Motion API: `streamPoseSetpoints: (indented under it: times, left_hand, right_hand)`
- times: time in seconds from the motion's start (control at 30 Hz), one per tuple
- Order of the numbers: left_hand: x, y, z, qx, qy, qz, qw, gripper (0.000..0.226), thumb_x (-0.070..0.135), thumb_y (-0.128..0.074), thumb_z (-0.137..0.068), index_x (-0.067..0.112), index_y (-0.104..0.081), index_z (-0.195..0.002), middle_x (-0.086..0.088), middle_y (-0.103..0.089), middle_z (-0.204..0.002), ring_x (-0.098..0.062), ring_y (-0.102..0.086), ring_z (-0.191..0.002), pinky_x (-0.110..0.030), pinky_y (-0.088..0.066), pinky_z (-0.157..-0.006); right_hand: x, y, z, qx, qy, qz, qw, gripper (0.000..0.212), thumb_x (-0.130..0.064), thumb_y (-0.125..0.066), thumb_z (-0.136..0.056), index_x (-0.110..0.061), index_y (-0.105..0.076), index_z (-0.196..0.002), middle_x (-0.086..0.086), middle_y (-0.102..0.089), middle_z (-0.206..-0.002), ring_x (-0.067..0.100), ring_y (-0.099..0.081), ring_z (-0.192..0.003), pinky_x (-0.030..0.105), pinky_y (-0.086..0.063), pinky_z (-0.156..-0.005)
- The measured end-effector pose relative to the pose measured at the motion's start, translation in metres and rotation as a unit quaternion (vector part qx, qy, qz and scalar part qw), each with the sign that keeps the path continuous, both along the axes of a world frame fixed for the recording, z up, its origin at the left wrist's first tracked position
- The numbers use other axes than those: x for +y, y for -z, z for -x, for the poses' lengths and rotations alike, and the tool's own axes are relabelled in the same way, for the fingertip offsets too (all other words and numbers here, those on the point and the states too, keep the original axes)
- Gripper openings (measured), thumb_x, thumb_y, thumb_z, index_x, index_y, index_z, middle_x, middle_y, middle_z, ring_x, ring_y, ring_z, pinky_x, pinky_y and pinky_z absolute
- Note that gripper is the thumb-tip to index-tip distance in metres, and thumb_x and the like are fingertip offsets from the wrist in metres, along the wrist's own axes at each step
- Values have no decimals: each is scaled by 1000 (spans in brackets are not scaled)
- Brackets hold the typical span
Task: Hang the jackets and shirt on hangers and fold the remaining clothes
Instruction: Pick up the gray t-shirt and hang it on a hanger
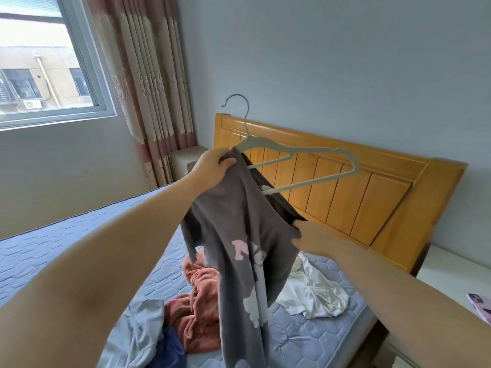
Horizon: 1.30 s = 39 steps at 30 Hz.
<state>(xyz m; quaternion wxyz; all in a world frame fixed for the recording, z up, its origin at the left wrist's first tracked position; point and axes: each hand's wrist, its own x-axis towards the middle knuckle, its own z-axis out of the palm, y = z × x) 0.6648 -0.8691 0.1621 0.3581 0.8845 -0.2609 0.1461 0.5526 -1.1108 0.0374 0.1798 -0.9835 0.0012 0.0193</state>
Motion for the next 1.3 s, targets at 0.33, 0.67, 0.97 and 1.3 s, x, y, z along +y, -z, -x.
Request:
streamPoseSetpoints:
  times: [0.33,0.67,0.97,1.3]
  left_hand:
    - [47,38,-14,46,3,-103,994,9,4,-56,-93,-2,-63,-91,-4,-55,-78,-16,-48,-79,-21,-30,-69]
    - [29,49,-5,29,11,-250,968,11,13,-51,-96,9,-54,-86,-6,-57,-86,-24,-52,-84,-31,-38,-74]
    - [-13,11,7,13,42,-113,993,13,10,-49,-96,5,-61,-92,-9,-61,-87,-25,-53,-82,-35,-43,-73]
    - [-3,13,-2,39,-11,-67,997,15,14,-51,-96,10,-58,-83,-9,-60,-87,-27,-54,-87,-34,-40,-79]
  right_hand:
    - [-52,-41,-6,-18,21,52,998,21,-14,-56,-93,-18,-58,-72,-5,-52,-75,19,-49,-78,24,-29,-58]
    - [-49,-81,-13,-62,22,127,990,27,7,-43,-83,-8,-65,-88,9,-61,-91,25,-55,-85,30,-37,-66]
    - [-10,-129,-27,-242,-36,-15,970,36,15,-43,-77,-9,-69,-86,12,-67,-103,27,-58,-101,30,-45,-85]
    - [-54,-121,-9,-183,74,-107,974,17,-17,-60,-92,-7,-74,-92,4,-68,-96,14,-56,-89,25,-39,-78]
